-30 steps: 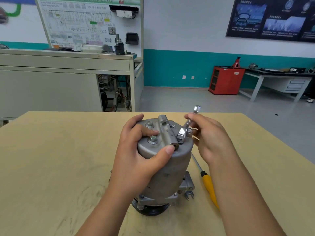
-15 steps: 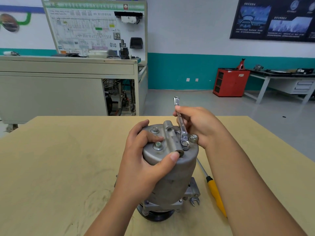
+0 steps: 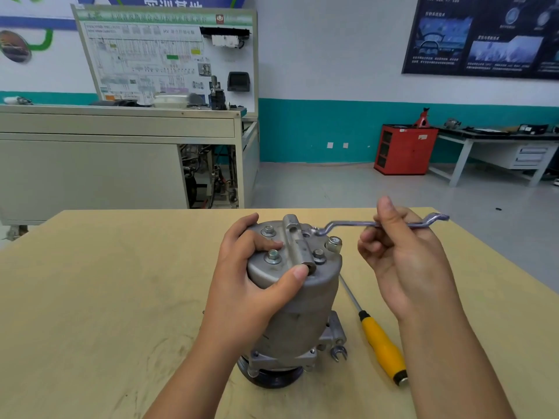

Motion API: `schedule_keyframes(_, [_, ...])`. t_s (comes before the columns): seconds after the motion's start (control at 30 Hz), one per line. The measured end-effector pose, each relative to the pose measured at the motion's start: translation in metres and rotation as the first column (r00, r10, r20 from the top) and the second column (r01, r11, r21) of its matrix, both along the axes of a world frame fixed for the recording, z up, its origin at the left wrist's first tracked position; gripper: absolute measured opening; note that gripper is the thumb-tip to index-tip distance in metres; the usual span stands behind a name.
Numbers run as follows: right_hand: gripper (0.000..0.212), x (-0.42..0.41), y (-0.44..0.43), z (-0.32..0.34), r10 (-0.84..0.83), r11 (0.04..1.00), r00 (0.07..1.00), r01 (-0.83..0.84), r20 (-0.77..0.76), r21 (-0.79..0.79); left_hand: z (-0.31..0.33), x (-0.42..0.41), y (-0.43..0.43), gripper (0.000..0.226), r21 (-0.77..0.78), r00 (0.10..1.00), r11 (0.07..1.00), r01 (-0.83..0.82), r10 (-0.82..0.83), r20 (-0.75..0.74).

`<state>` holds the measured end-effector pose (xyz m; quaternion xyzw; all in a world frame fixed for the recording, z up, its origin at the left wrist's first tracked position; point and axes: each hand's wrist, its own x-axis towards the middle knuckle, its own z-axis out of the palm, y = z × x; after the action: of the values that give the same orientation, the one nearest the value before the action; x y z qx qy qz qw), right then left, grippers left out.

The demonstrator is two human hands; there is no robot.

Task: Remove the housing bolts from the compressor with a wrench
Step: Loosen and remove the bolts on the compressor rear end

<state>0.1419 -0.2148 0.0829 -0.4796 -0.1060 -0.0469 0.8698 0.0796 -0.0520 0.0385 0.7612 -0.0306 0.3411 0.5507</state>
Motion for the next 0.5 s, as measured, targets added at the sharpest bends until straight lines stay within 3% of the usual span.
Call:
schedule_keyframes(0.17, [0.031, -0.028, -0.002, -0.010, -0.110, 0.980, 0.974, 0.140, 0.200, -0.144, 0.000, 0.000, 0.000, 0.041, 0.003, 1.000, 1.000, -0.002, 0.002, 0.003])
schedule_keyframes(0.3, [0.037, -0.049, -0.001, -0.014, -0.242, 0.861, 0.874, 0.394, 0.421, -0.323, 0.000, 0.001, 0.000, 0.042, 0.007, 1.000, 1.000, -0.003, 0.003, 0.006])
schedule_keyframes(0.5, [0.040, -0.062, 0.001, -0.026, -0.302, 0.743, 0.798, 0.540, 0.521, -0.397, 0.000, 0.001, 0.000, 0.043, 0.008, 1.000, 1.000, -0.003, 0.003, 0.012])
